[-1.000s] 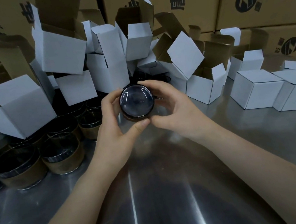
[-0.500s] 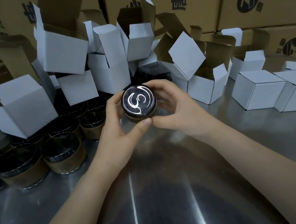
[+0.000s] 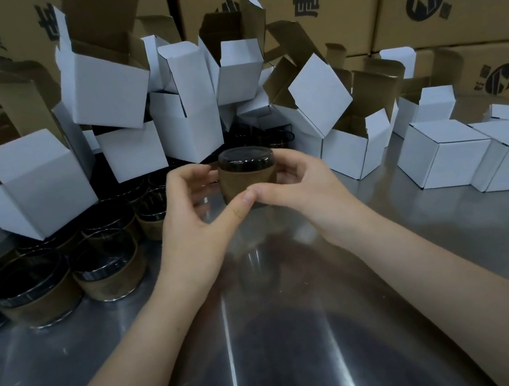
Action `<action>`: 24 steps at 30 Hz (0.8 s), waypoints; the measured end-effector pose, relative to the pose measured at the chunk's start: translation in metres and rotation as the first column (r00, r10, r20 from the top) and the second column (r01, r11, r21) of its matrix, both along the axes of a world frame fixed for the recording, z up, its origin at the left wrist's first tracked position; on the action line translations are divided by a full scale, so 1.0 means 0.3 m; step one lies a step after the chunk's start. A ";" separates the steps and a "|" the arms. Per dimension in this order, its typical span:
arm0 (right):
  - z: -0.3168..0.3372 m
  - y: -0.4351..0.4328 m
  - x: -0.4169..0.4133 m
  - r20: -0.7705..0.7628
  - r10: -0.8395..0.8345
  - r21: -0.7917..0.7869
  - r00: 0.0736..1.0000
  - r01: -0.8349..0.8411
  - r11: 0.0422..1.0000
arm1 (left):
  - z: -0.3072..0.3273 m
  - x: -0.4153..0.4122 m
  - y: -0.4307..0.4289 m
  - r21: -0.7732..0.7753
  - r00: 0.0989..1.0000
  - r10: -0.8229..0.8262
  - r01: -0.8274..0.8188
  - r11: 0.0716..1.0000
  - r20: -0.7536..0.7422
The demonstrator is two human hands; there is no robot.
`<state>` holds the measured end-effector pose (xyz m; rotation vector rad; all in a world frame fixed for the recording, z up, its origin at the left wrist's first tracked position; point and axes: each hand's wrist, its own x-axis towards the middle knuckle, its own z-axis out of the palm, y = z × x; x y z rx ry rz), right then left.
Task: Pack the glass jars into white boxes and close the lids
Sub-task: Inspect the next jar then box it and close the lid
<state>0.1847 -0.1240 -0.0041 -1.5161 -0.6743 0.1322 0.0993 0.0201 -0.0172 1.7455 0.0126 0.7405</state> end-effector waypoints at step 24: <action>0.027 0.030 -0.063 -0.161 -0.041 0.233 0.986 0.079 0.969 | 0.006 0.014 0.008 -0.046 0.999 0.038 -0.037 0.998 0.010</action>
